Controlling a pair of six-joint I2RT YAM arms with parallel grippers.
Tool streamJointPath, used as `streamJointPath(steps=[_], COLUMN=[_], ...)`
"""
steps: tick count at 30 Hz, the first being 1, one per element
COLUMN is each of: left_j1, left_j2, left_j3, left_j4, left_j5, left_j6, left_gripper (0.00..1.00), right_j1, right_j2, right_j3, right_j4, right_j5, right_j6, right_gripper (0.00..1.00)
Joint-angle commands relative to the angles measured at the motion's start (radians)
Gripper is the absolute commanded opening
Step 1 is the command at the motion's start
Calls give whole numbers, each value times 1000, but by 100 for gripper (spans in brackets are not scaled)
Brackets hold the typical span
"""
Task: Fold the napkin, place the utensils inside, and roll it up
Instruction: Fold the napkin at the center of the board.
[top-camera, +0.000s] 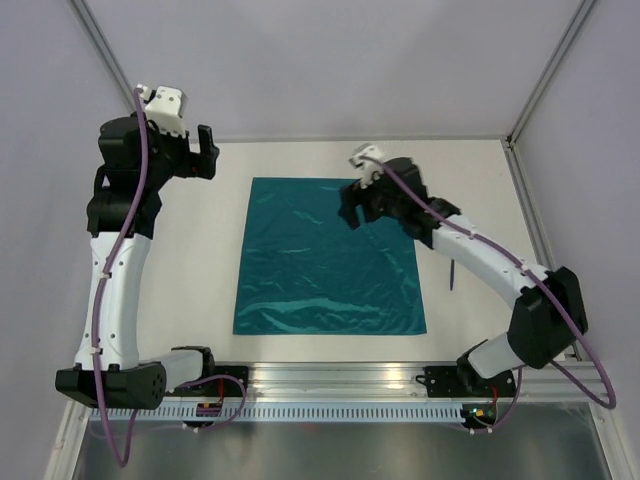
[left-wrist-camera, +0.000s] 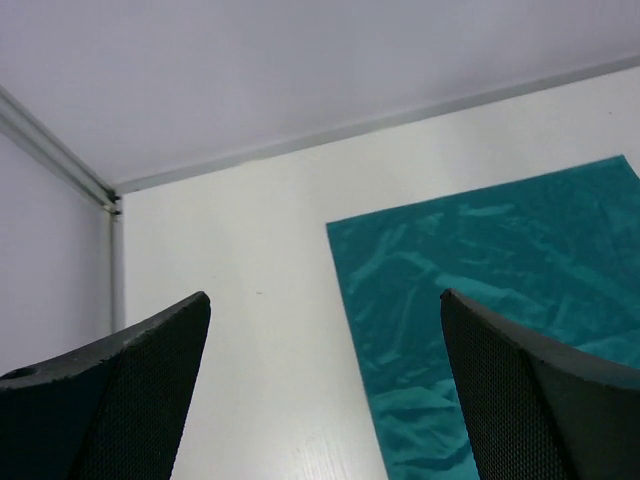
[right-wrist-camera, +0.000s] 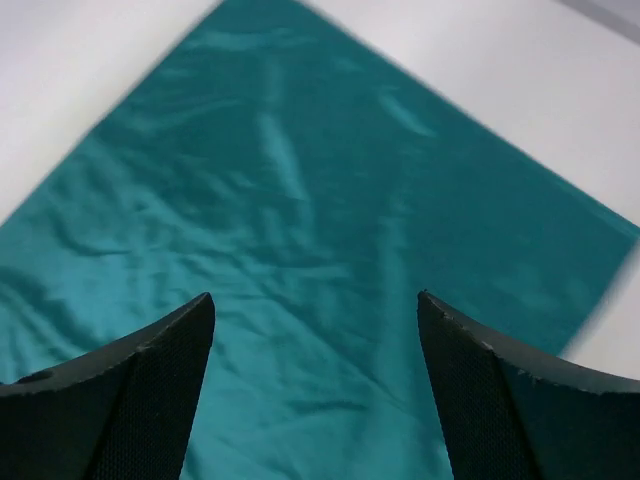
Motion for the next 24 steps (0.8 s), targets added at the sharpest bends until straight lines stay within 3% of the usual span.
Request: streamJointPath(steps=[1, 6, 9, 16, 24], left_j1=[5, 5, 10, 114, 137], left_j2=[31, 35, 26, -9, -23], left_j3=[81, 61, 38, -22, -67], left_j4=[-98, -116, -123, -118, -101], left_j5=[-136, -229, -266, -234, -212], left_j6=[48, 54, 77, 105, 105], left_gripper=[100, 100, 100, 100, 100], right_j1=[228, 498, 587, 705, 774], right_j2=[96, 314, 426, 607, 705], right_j3=[99, 223, 302, 408, 508], right_j4=[-45, -43, -45, -2, -11], right_j5=[68, 97, 93, 93, 143], right_j6=[-24, -44, -41, -14, 43], right_gripper=[86, 81, 77, 69, 62])
